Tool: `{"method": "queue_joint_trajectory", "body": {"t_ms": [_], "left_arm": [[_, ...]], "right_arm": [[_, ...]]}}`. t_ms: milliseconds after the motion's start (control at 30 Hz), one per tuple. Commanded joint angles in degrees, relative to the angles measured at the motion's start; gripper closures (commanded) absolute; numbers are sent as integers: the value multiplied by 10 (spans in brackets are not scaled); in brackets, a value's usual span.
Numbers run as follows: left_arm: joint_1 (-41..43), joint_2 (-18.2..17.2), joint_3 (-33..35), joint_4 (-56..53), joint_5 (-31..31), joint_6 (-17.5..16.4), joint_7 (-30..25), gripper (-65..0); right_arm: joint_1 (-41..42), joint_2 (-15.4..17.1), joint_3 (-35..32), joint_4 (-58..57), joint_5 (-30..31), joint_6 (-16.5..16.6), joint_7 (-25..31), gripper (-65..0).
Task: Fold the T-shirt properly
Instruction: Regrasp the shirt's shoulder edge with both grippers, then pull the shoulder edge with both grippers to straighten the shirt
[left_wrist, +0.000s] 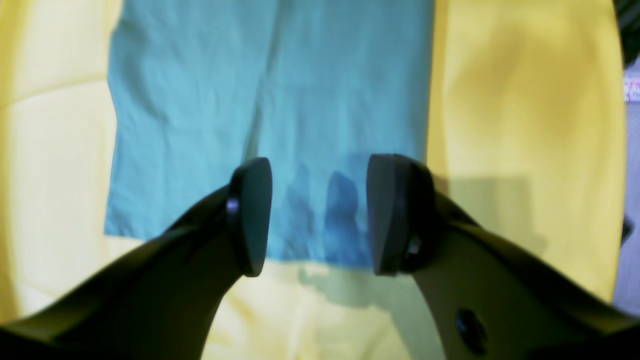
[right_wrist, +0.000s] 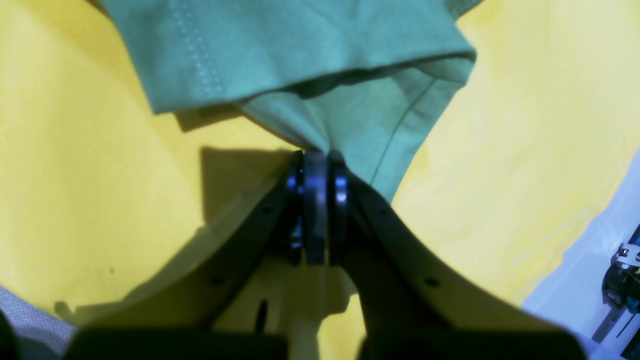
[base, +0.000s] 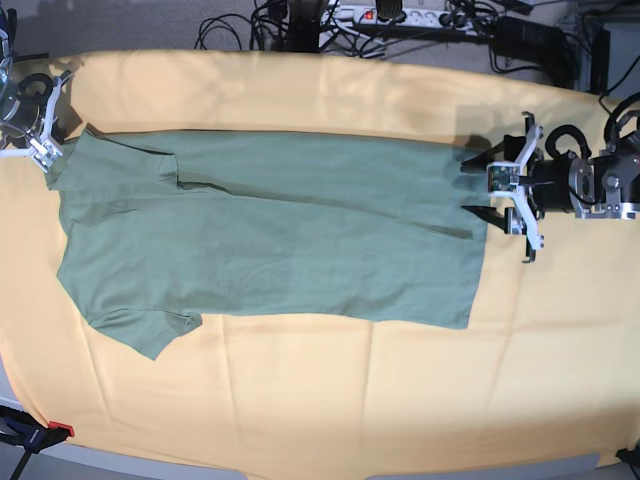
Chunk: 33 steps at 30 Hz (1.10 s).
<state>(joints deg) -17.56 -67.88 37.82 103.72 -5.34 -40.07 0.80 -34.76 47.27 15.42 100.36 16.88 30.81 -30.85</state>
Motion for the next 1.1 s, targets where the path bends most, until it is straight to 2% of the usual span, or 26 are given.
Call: {"method": "queue_joint_trajectory", "body": {"t_ms": [0, 267, 400, 700, 933, 1067], "left_arm": [[1, -12, -7, 5, 1, 1, -9, -315], [52, -7, -7, 5, 81, 1, -10, -315], [53, -4, -7, 5, 89, 1, -10, -315], [53, 47, -7, -38, 141, 1, -21, -315], [53, 47, -7, -41, 151, 1, -21, -309], [52, 47, -7, -41, 188, 16, -21, -270]], "right_arm": [[2, 13, 7, 5, -4, -8, 2, 0], [3, 13, 7, 5, -4, -9, 2, 0], [3, 13, 7, 5, -2, -8, 3, 0], [3, 13, 7, 5, -3, -8, 0, 0], [3, 13, 7, 5, -3, -9, 0, 0], [3, 13, 7, 5, -3, -9, 0, 0]]}}
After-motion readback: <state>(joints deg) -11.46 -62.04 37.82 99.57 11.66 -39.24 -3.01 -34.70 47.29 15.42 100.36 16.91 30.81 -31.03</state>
